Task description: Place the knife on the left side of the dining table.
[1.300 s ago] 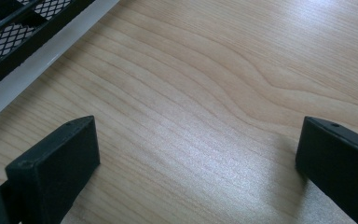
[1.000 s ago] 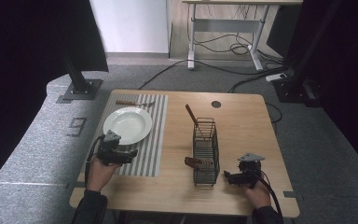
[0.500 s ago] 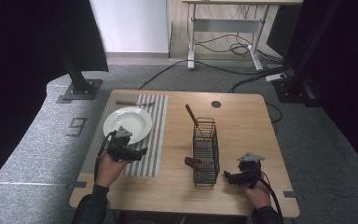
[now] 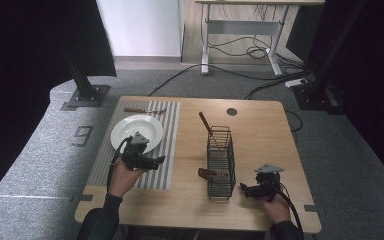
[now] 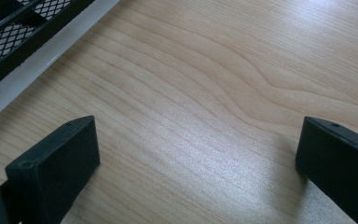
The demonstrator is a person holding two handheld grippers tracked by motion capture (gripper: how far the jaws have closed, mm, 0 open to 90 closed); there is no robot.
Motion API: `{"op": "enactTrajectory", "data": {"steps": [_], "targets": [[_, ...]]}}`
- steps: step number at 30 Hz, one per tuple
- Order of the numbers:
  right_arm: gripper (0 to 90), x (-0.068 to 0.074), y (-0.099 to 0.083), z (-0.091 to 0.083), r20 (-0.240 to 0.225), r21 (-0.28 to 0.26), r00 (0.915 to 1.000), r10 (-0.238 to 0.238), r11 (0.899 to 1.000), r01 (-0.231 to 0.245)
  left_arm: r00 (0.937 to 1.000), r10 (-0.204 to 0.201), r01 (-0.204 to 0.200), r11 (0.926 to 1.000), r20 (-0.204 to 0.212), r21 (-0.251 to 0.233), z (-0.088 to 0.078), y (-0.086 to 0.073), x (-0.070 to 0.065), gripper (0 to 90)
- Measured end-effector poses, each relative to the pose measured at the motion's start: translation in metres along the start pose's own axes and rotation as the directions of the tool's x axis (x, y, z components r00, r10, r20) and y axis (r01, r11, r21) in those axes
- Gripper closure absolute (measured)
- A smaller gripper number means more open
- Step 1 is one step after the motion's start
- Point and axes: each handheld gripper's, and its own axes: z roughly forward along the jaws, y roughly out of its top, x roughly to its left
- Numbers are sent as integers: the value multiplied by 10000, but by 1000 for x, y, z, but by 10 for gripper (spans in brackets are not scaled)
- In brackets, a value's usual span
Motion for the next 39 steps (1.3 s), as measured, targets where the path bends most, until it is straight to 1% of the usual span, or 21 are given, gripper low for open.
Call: {"op": "enactTrajectory", "data": {"steps": [13,14,16,18,21,30,39], "targets": [[0,0,0,0,0,1,10000,1,10000,-1,9992,206,-203,9998,344,-87,6,15,-10,68],[0,0,0,0,0,1,10000,4,10000,-4,9989,277,-274,9996,383,-93,7,18,-12,68],[0,0,0,0,0,1,10000,3,10000,-3,9988,300,-295,9995,397,-128,7,20,-13,67],[0,0,0,0,0,0,10000,1,10000,-1,9984,326,-318,9993,465,-177,8,25,-16,67],[0,0,0,0,0,-4,10000,17,10000,-17,9979,379,-370,9991,519,-186,9,29,-18,68],[0,0,0,0,-2,-2,10000,48,10000,-48,9955,606,-593,9980,722,-198,15,48,-26,70],[0,0,0,0,-6,2,10000,6,10000,-6,9942,443,-437,9990,980,-89,26,59,-34,71]]}}
